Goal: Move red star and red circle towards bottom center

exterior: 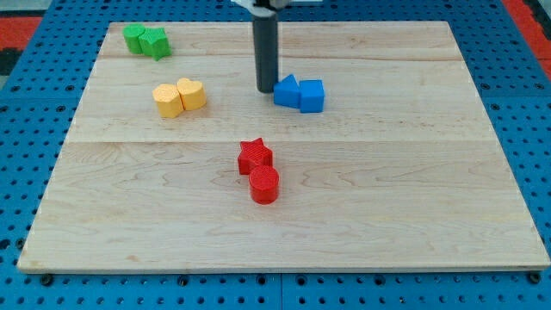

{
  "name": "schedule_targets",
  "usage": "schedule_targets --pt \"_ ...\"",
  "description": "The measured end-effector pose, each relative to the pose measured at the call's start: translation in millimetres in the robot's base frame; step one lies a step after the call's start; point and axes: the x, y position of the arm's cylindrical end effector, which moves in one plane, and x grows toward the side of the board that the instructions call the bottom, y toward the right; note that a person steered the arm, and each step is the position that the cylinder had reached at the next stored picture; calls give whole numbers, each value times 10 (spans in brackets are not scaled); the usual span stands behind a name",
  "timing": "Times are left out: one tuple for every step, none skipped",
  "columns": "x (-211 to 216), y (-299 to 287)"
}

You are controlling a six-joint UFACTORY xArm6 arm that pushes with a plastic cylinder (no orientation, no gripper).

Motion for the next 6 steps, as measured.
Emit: schedule_targets --pt "151 95" --pt "152 -56" --pt "-67 -384" --pt "332 -383" --pt "799 -614" --pt "1012 -330"
